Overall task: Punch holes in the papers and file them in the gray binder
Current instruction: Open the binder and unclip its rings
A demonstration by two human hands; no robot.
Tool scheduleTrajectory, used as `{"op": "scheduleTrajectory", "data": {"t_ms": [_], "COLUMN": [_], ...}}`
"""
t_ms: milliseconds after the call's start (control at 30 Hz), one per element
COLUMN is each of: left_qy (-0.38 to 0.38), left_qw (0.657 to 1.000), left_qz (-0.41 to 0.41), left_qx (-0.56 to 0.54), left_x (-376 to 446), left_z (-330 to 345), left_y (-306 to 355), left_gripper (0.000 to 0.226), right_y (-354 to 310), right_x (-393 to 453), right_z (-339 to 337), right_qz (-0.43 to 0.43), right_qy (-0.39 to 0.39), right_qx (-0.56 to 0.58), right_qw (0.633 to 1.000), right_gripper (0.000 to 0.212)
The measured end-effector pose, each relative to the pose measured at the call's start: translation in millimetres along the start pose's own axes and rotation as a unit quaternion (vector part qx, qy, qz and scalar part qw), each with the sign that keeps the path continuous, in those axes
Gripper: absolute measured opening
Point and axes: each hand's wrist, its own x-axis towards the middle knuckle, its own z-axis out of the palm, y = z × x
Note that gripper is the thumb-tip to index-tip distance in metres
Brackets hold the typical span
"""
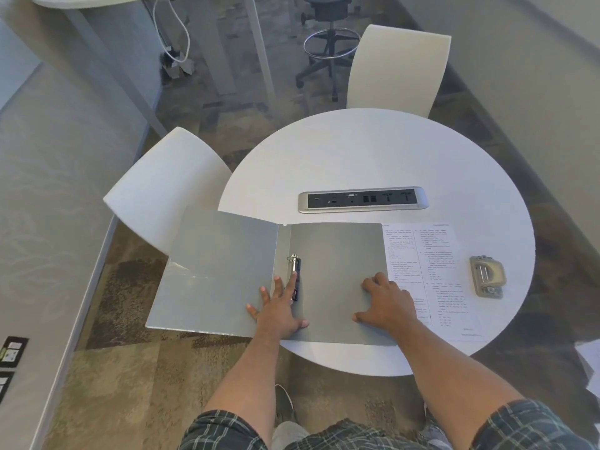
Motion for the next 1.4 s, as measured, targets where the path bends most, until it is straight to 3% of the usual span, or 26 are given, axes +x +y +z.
{"op": "scheduleTrajectory", "data": {"t_ms": [200, 300, 400, 500, 967, 1400], "left_qy": [0.033, 0.046, 0.057, 0.06, 0.048, 0.047], "left_qw": [0.998, 0.996, 0.993, 0.988, 0.977, 0.967], "left_qz": [0.001, 0.01, 0.018, 0.026, -0.005, -0.016], "left_qx": [-0.056, -0.079, -0.103, -0.137, -0.205, -0.248], "left_x": [2, 2, 2, 1, 10, 13], "left_z": [5, 7, 7, 6, -2, -13], "left_y": [-4, -6, -8, -12, -19, -23], "left_gripper": [0.123, 0.121, 0.116, 0.111, 0.102, 0.097], "right_y": [-33, -56, -80, -101, -133, -128], "right_x": [10, 20, 25, 28, 42, 42], "right_z": [-4, -3, -2, 0, 2, -4], "right_qz": [0.001, -0.106, -0.188, -0.217, -0.129, -0.109], "right_qy": [0.037, 0.015, -0.033, -0.063, -0.134, -0.17], "right_qx": [-0.091, -0.049, 0.026, 0.031, 0.147, 0.179], "right_qw": [0.995, 0.993, 0.981, 0.974, 0.971, 0.963], "right_gripper": [0.071, 0.062, 0.079, 0.084, 0.047, 0.052]}}
